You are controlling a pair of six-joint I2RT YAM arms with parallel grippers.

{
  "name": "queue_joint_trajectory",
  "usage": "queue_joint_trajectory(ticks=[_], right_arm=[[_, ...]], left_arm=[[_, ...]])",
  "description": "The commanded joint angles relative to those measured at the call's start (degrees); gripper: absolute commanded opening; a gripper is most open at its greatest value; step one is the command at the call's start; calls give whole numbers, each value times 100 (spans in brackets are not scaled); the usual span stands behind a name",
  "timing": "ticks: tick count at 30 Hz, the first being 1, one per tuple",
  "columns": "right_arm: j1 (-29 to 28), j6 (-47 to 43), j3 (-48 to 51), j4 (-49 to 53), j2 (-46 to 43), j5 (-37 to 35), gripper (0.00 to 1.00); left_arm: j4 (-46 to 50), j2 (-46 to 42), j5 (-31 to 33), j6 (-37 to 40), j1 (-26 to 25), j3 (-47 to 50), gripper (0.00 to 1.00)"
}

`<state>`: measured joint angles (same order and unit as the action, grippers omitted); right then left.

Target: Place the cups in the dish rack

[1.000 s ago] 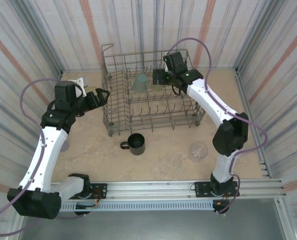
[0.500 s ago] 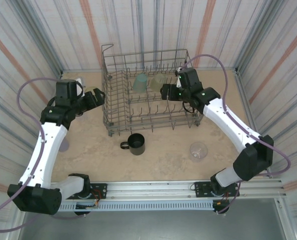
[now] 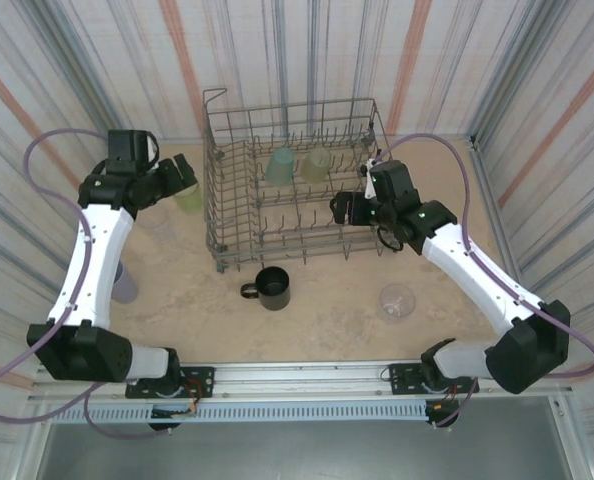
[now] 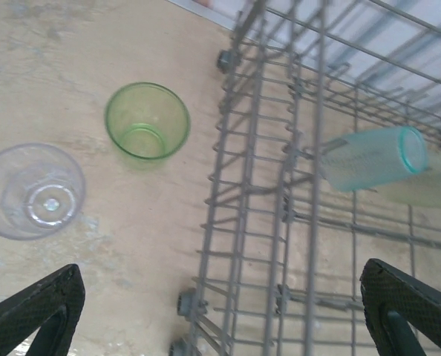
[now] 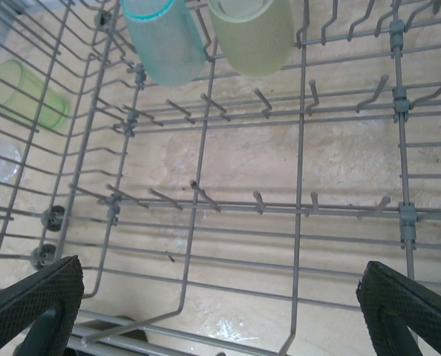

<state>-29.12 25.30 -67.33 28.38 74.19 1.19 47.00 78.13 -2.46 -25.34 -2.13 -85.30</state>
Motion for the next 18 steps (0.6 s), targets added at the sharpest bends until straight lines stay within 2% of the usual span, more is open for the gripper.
queue_joint_trajectory(ticks=[1,5,12,16,18], right_arm=[[97,28,118,45,-266,-7,99],[205,-4,176,19,-292,94,99],[435,-113,182,79,-193,311,99],[583,-157,229,75,-161,398,99],[633,-166,230,75,-147,417,99]], left_arm=[[264,238,-120,-47,406,-236,99],[18,517,-271,-124,780,-305,99],[-63,1655,-431,222,907,-1089,96],[-696,1719,-76,434,872,-970,91],[-697,1741,-21,274,872,-1036,89]])
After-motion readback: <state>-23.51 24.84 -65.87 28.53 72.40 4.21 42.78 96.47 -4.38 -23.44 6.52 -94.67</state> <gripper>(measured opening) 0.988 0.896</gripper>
